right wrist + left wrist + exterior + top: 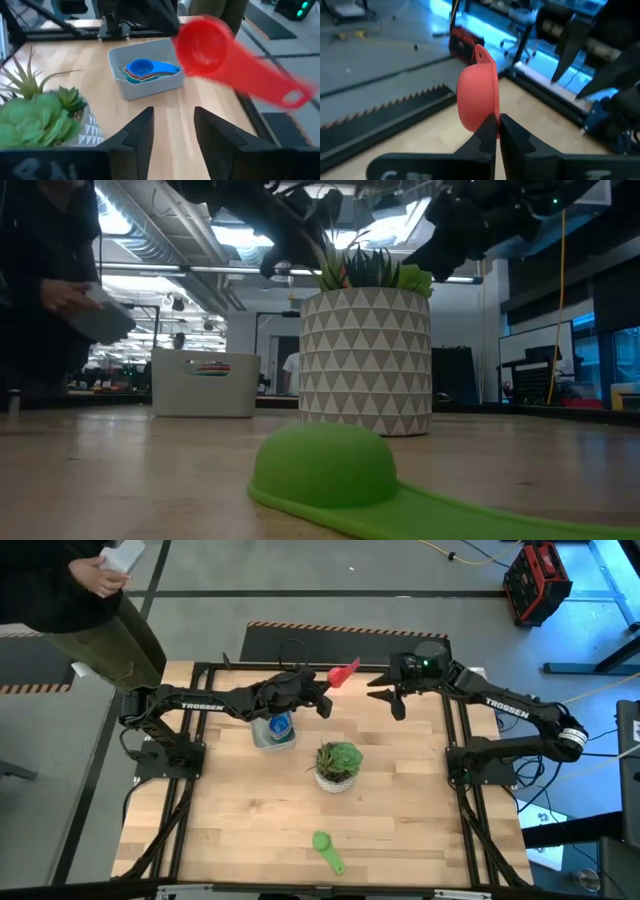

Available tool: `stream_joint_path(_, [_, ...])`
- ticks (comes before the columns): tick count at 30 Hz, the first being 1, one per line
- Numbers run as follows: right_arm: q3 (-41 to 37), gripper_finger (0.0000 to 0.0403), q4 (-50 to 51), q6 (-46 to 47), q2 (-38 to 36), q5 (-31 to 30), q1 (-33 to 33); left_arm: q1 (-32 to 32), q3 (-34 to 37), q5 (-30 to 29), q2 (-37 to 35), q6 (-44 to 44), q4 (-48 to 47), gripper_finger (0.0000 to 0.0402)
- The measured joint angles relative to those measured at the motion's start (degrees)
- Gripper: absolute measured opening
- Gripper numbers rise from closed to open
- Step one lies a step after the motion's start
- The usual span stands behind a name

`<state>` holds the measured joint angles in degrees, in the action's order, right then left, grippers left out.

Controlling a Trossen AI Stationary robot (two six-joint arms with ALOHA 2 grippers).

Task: Nest measuring cups in basket
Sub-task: Stack the red measuring cup on top of the blue measuring cup in the gray bin

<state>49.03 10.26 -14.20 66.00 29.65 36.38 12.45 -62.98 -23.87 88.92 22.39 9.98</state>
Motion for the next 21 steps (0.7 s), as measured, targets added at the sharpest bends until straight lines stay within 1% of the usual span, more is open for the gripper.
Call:
stream_joint_path(6, [-3.63,0.0145,-5.43,6.50,0.00,0.01,-0.01,0.02,0.00,-0.89,0.00,-2.05,3.88,0.0004])
stream_joint_path(11, [-5.94,0.0145,-7.54,7.05,0.20,-0.02,-0.02,0.00,0.00,-0.83,0.00,-2.05,3.89,0.0003])
stream_joint_path(13, [-6.60,0.0145,-8.06,8.98,0.22,-0.15,-0.04,0.00,0.00,-0.81,0.00,-2.05,3.87,0.0003])
stream_joint_path(16, [-8.59,0.0145,-11.11,12.64,0.22,-2.24,-0.02,0.00,0.00,-0.79,0.00,-2.05,3.90,0.0002])
stream_joint_path(21, [-12.96,0.0145,-19.69,20.37,0.24,-4.54,-0.02,0.02,0.00,-0.67,0.00,-2.05,5.30,0.0002])
